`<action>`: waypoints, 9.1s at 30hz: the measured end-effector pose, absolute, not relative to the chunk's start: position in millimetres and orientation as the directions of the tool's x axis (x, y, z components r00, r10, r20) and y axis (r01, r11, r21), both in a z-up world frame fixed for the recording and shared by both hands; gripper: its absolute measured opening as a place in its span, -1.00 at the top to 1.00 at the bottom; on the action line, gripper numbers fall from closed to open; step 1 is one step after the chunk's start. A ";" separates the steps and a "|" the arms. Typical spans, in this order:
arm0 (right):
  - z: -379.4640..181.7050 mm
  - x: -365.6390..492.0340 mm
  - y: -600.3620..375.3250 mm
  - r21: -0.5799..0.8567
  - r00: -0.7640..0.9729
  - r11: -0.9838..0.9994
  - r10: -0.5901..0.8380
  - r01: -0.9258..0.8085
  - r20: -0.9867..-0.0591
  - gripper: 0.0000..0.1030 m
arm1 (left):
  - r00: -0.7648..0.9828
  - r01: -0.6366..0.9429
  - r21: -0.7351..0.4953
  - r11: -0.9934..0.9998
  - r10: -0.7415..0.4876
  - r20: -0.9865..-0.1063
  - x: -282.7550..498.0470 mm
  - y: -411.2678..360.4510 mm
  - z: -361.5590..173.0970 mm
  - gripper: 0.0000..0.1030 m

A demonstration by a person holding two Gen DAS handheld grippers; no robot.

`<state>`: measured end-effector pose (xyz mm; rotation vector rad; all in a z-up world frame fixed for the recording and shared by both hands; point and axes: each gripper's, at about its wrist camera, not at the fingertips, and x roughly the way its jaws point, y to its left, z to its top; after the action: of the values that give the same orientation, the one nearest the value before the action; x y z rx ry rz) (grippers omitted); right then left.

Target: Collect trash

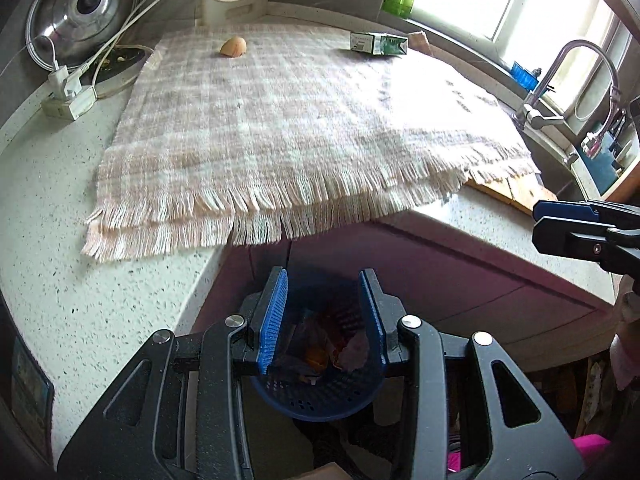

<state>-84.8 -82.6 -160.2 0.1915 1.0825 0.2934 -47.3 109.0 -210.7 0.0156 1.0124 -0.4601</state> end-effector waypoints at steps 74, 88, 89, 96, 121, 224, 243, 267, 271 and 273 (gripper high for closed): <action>-253.3 327.7 -271.0 0.619 0.377 0.643 0.492 0.451 -0.785 0.00 | 0.473 0.051 -0.051 0.997 -0.070 -0.878 336.8 68.9 -231.1 -0.02; -240.4 318.3 -287.4 0.625 0.399 0.675 0.488 0.391 -0.776 0.09 | 0.477 0.061 -0.049 0.997 -0.073 -0.876 345.4 64.6 -243.5 0.13; -239.5 317.9 -287.6 0.623 0.399 0.681 0.485 0.384 -0.778 0.10 | 0.481 0.057 -0.060 0.997 -0.080 -0.873 344.7 66.3 -242.6 0.13; -233.3 312.3 -289.9 0.616 0.410 0.708 0.476 0.346 -0.778 0.10 | 0.522 0.040 -0.092 0.995 -0.099 -0.847 327.7 77.1 -224.9 0.14; -183.4 225.9 -265.2 0.584 0.381 0.805 0.509 0.105 -0.772 0.11 | 0.589 0.025 -0.149 0.989 -0.135 -0.797 194.0 87.4 -181.4 0.14; -320.6 -103.2 -42.3 0.143 0.157 0.962 0.182 -0.231 -0.971 0.07 | 0.326 0.167 -0.147 0.975 -0.195 -0.925 -76.4 106.7 -371.6 0.12; -297.7 -102.0 -52.5 0.172 0.194 0.963 0.213 -0.206 -0.958 0.04 | 0.365 0.168 -0.157 0.973 -0.210 -0.907 -76.9 104.1 -342.0 -0.15; -136.1 -100.2 -119.8 0.213 0.475 0.958 0.281 -0.191 -0.834 -0.12 | 0.605 0.201 -0.158 0.967 -0.249 -0.756 -77.0 80.0 -154.1 -0.23; -105.3 -93.7 -137.8 0.205 0.551 0.960 0.277 -0.190 -0.787 -0.31 | 0.662 0.193 -0.168 0.967 -0.255 -0.705 -64.2 65.7 -119.1 -0.49; -91.6 -89.5 -147.3 0.204 0.581 0.961 0.275 -0.186 -0.766 -0.38 | 0.682 0.192 -0.173 0.966 -0.258 -0.684 -57.3 60.5 -103.0 -0.58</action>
<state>-89.5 -147.3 -91.6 0.1051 0.9123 0.2696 -57.3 60.5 -103.0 -0.0895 0.7801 -0.2530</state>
